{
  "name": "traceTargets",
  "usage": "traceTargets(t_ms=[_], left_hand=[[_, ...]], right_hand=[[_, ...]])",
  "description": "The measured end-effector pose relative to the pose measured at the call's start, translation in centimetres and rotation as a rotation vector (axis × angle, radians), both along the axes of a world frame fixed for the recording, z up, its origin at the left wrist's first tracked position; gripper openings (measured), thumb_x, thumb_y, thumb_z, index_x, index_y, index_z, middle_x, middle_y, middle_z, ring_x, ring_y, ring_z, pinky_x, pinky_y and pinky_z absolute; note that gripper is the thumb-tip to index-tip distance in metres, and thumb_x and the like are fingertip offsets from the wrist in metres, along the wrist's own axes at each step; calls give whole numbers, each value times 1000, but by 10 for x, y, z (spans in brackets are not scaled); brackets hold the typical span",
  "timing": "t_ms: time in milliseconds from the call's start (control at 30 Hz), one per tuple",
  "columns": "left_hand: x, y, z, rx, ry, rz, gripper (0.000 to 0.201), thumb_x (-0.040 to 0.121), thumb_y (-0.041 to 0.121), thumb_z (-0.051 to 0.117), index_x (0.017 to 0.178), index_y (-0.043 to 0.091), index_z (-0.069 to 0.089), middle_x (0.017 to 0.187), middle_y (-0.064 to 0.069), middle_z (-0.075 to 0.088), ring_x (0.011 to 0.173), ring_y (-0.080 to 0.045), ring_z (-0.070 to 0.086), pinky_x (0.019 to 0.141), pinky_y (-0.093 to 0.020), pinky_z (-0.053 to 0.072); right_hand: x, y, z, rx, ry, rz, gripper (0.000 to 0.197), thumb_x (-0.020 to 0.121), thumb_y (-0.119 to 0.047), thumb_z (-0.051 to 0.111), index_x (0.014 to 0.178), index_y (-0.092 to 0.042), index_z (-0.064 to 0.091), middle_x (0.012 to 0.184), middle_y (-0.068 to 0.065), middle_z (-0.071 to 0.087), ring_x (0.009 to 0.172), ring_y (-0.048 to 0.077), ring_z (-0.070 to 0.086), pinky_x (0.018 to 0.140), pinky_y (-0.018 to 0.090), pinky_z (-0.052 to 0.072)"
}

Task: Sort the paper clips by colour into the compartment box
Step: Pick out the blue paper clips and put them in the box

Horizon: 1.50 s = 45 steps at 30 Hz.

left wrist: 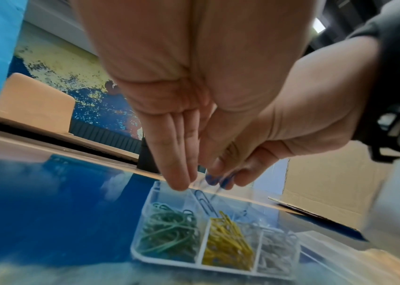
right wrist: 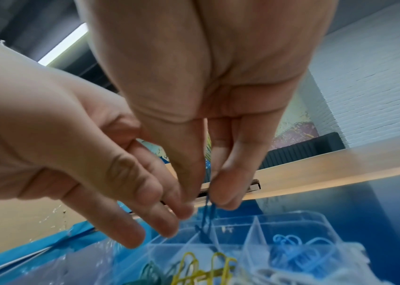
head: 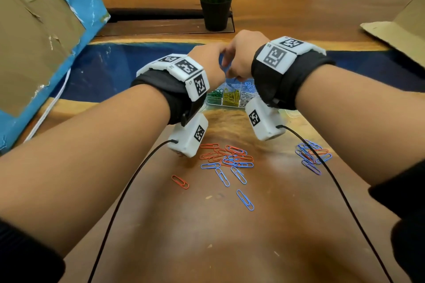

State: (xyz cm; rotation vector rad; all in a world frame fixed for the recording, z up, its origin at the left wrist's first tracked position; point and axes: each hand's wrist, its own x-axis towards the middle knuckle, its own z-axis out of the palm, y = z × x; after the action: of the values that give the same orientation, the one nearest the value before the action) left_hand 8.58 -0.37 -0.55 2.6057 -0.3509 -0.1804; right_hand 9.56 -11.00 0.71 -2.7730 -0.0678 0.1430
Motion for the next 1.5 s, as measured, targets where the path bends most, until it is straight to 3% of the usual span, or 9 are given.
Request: traceTargets(t_ms=[200, 467, 533, 600, 700, 867, 967, 1167, 1500], left_hand=[[-9, 13, -5, 93, 14, -36, 54, 88, 11, 54, 137, 28, 39, 118, -3, 65, 101, -21, 63, 89, -38, 52], [-28, 25, -9, 220, -24, -145, 36, 88, 18, 56, 124, 25, 56, 113, 1, 67, 105, -18, 60, 87, -28, 44], [-32, 27, -9, 208, -43, -149, 31, 87, 20, 57, 118, 25, 60, 103, 3, 68, 99, -16, 60, 84, -27, 44], [-34, 28, -6, 173, -83, -143, 22, 86, 21, 59, 107, 23, 64, 91, 5, 66, 88, -15, 59, 77, -25, 43], [-39, 24, -4, 184, -96, -202, 13, 84, 24, 61, 95, 21, 67, 83, 5, 61, 75, -13, 54, 69, -23, 37], [-52, 0, -13, 241, -32, -371, 6, 82, 27, 64, 85, 23, 68, 68, 12, 55, 62, -2, 48, 58, -19, 38], [-57, -17, -19, 275, -5, -461, 4, 80, 24, 65, 80, 23, 68, 63, 13, 57, 68, -5, 58, 63, -21, 45], [-57, -30, -19, 418, 39, -541, 11, 74, 34, 72, 78, 24, 71, 67, 13, 65, 81, -7, 65, 70, -23, 48], [-63, -23, -18, 561, 47, -609, 32, 65, 54, 75, 85, 29, 70, 74, 15, 60, 73, -4, 54, 55, -16, 33]], right_hand=[[-7, -1, 1, -30, -29, 12, 21, 89, -13, 60, 108, -13, 72, 110, 9, 69, 96, 26, 68, 87, 37, 55], [-30, -12, -10, -77, 28, 128, 31, 89, -4, 52, 107, -18, 72, 114, 1, 68, 104, 21, 63, 86, 30, 51], [-40, -20, -10, -83, 5, 149, 31, 88, -4, 52, 106, -21, 72, 106, -1, 68, 95, 18, 61, 83, 26, 48], [-52, -30, -9, -78, 3, 164, 25, 88, -8, 56, 102, -21, 72, 83, -7, 63, 73, 12, 56, 75, 23, 42], [-74, -53, -6, -55, 92, 168, 14, 84, -11, 64, 89, -21, 72, 64, -13, 58, 56, 3, 55, 68, 23, 47], [-100, -89, -11, -244, 253, 152, 9, 80, -18, 68, 86, -21, 72, 77, 2, 74, 53, 8, 59, 60, 20, 47], [-109, -104, -13, -286, 307, 97, 9, 80, -17, 67, 87, -20, 72, 83, 6, 75, 54, 7, 56, 58, 18, 44], [-114, -114, -21, -292, 280, 19, 7, 79, -28, 73, 81, -22, 73, 63, -11, 60, 58, 0, 50, 52, 16, 37], [-108, -104, -27, -267, 302, 88, 10, 83, -16, 60, 88, -22, 66, 64, -12, 56, 58, 1, 48, 54, 15, 37]])
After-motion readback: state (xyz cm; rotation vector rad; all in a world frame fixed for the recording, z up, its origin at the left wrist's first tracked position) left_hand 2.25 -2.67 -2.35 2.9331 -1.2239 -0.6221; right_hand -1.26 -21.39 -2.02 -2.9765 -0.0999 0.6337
